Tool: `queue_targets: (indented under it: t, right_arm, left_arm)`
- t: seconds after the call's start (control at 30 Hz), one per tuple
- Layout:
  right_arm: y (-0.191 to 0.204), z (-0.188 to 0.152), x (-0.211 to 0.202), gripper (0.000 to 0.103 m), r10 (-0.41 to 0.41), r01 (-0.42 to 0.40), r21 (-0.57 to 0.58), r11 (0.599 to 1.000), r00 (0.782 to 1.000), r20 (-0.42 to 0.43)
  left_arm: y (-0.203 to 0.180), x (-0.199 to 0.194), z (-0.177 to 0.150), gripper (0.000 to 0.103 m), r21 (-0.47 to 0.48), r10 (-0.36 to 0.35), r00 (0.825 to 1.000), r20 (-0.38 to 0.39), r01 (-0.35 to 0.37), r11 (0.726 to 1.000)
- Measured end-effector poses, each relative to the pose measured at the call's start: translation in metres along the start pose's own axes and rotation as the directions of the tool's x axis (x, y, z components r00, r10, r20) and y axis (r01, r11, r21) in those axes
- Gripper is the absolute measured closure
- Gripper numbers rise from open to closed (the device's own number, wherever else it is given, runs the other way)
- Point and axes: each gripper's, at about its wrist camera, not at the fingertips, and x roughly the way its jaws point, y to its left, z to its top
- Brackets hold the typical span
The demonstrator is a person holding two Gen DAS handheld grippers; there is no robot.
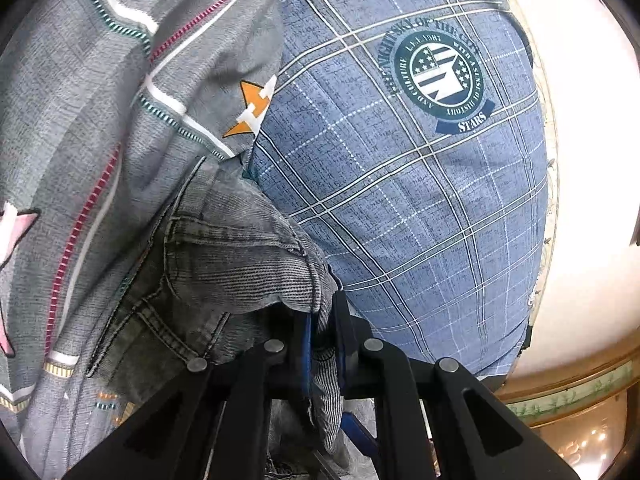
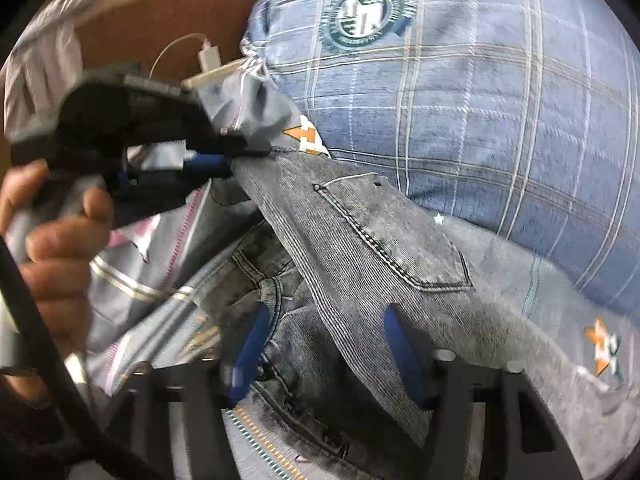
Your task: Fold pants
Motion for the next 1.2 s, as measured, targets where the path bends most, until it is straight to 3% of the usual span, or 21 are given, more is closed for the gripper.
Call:
queue_targets:
  t: [0.07, 0.1, 0.13, 0.2, 0.37, 0.47, 0.5, 0.6, 0.67, 0.73, 0.8, 0.87, 0.9, 0.93, 1.0, 1.03, 1.13, 1.2]
  right_arm:
    - [0.006, 0.002, 0.007, 0.041, -0.064, 0.063, -0.023, 0.998, 0.998, -0.003]
    - [0.007, 0.005, 0.013, 0.049, -0.098, 0.098, -0.034, 0.995, 0.995, -0.015]
    - [0.006, 0.007, 0.019, 0.081, -0.112, 0.111, -0.044, 0.993, 0.993, -0.035]
    - [0.001, 0.007, 0.022, 0.093, -0.094, 0.093, -0.027, 0.995, 0.994, -0.061]
    - [-0.009, 0.001, -0.037, 0.095, -0.065, 0.065, 0.052, 0.997, 0.998, 0.005]
    - [0.003, -0.015, -0.054, 0.095, -0.039, 0.039, 0.007, 0.999, 0.999, -0.016]
    - [0.008, -0.026, -0.046, 0.095, -0.038, 0.037, -0.012, 0.999, 0.998, -0.051]
    - [0.016, -0.053, -0.011, 0.095, -0.024, 0.018, -0.037, 0.999, 0.989, -0.143]
    - [0.019, -0.068, 0.010, 0.095, -0.009, 0.006, -0.018, 1.000, 0.982, -0.186]
    - [0.022, -0.071, 0.008, 0.095, -0.013, 0.011, -0.013, 1.000, 0.986, -0.167]
    - [0.024, -0.070, 0.000, 0.094, -0.028, 0.027, -0.010, 1.000, 0.991, -0.132]
    - [0.018, -0.072, 0.004, 0.087, -0.011, 0.015, 0.028, 0.999, 0.990, -0.141]
    - [0.016, -0.075, 0.007, 0.083, 0.007, 0.000, 0.043, 0.999, 0.987, -0.160]
    - [0.013, -0.079, 0.004, 0.078, 0.019, -0.010, 0.055, 0.998, 0.987, -0.160]
    - [0.007, -0.085, -0.016, 0.042, 0.053, -0.041, 0.088, 0.995, 0.989, -0.140]
    - [0.003, -0.088, -0.031, 0.036, 0.056, -0.045, 0.100, 0.994, 0.992, -0.116]
    - [-0.019, -0.099, -0.080, 0.034, 0.054, -0.045, 0.151, 0.988, 0.997, -0.056]
    - [-0.047, -0.104, -0.110, 0.034, 0.067, -0.063, 0.228, 0.972, 0.998, -0.011]
  left_arm:
    - [0.003, -0.004, 0.000, 0.094, -0.005, 0.001, 1.000, -0.004, -0.001, 1.000]
    - [0.003, -0.005, -0.002, 0.094, -0.003, 0.002, 1.000, -0.004, -0.002, 1.000]
    - [0.001, -0.007, -0.003, 0.094, 0.005, 0.000, 1.000, -0.003, 0.000, 1.000]
    - [0.001, -0.011, -0.007, 0.094, 0.021, -0.004, 1.000, -0.009, 0.005, 1.000]
    - [-0.021, -0.044, -0.039, 0.094, 0.105, 0.005, 1.000, -0.018, -0.003, 0.994]
    - [-0.019, -0.058, -0.070, 0.094, 0.214, 0.106, 0.994, 0.008, -0.105, 0.971]
    - [-0.010, -0.056, -0.075, 0.094, 0.212, 0.142, 0.990, 0.004, -0.140, 0.967]
    - [0.044, -0.033, -0.090, 0.094, 0.135, 0.295, 0.954, -0.057, -0.285, 0.949]
    - [0.068, -0.025, -0.093, 0.094, 0.101, 0.306, 0.949, -0.068, -0.299, 0.949]
    - [0.074, -0.028, -0.090, 0.094, 0.056, 0.240, 0.969, -0.052, -0.237, 0.970]
    - [0.069, -0.037, -0.087, 0.090, 0.048, 0.181, 0.983, -0.002, -0.181, 0.982]
    - [0.071, -0.037, -0.088, 0.067, 0.052, 0.228, 0.973, 0.024, -0.229, 0.972]
    - [0.075, -0.036, -0.090, 0.052, 0.038, 0.284, 0.959, 0.022, -0.284, 0.958]
    - [0.077, -0.038, -0.091, 0.052, 0.033, 0.296, 0.955, 0.025, -0.296, 0.955]
    - [0.072, -0.051, -0.094, 0.052, 0.052, 0.278, 0.959, 0.063, -0.281, 0.958]
    - [0.066, -0.059, -0.096, 0.052, 0.073, 0.276, 0.956, 0.100, -0.283, 0.956]
    - [0.040, -0.077, -0.113, 0.049, 0.163, 0.290, 0.932, 0.215, -0.327, 0.931]
    - [0.017, -0.080, -0.128, 0.047, 0.240, 0.282, 0.928, 0.243, -0.339, 0.910]
